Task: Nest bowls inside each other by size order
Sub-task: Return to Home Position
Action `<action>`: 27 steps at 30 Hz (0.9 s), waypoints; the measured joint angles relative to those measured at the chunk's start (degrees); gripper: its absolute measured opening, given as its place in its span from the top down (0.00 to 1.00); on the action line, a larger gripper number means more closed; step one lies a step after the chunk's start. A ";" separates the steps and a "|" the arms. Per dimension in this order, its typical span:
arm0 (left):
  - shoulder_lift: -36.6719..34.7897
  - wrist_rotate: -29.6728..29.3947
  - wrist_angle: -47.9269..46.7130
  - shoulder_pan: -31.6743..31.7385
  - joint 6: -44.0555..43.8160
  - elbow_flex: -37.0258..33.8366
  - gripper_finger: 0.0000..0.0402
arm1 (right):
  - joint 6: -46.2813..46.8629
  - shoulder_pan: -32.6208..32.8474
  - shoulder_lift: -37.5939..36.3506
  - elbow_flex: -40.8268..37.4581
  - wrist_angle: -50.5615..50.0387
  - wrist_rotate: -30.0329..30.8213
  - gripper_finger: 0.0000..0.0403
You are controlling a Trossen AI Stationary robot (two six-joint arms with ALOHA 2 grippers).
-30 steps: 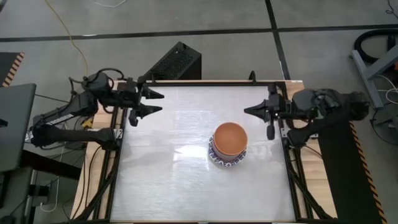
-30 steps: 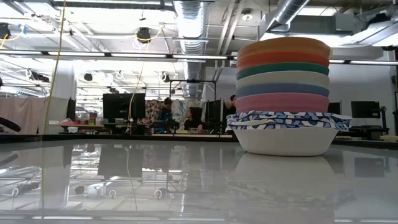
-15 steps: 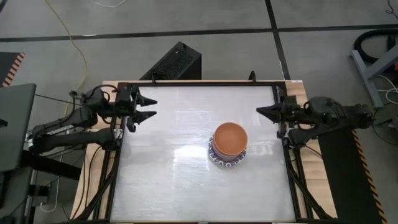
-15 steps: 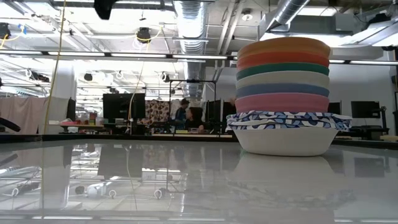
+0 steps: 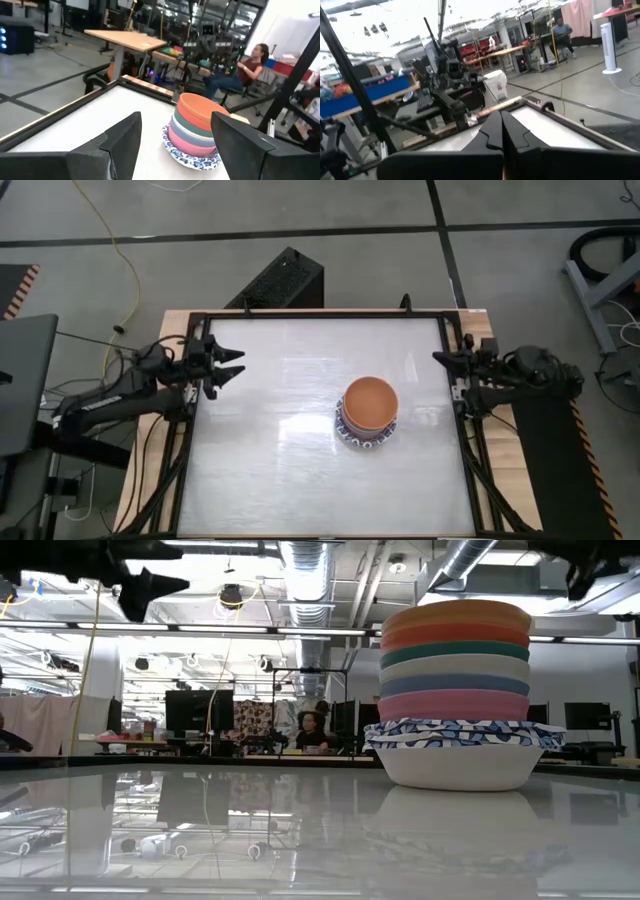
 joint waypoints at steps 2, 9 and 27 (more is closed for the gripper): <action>-2.50 -0.42 0.01 0.00 -0.65 -2.06 0.43 | -0.01 0.00 -3.12 -2.05 -0.88 0.16 0.99; -10.39 -2.55 -1.04 0.02 -2.22 -8.36 0.43 | -0.54 0.05 -4.41 -5.30 -1.27 1.73 0.99; -17.77 -3.44 3.90 -0.81 -7.66 -21.69 0.43 | 2.50 0.14 -5.39 -25.45 21.14 2.86 0.99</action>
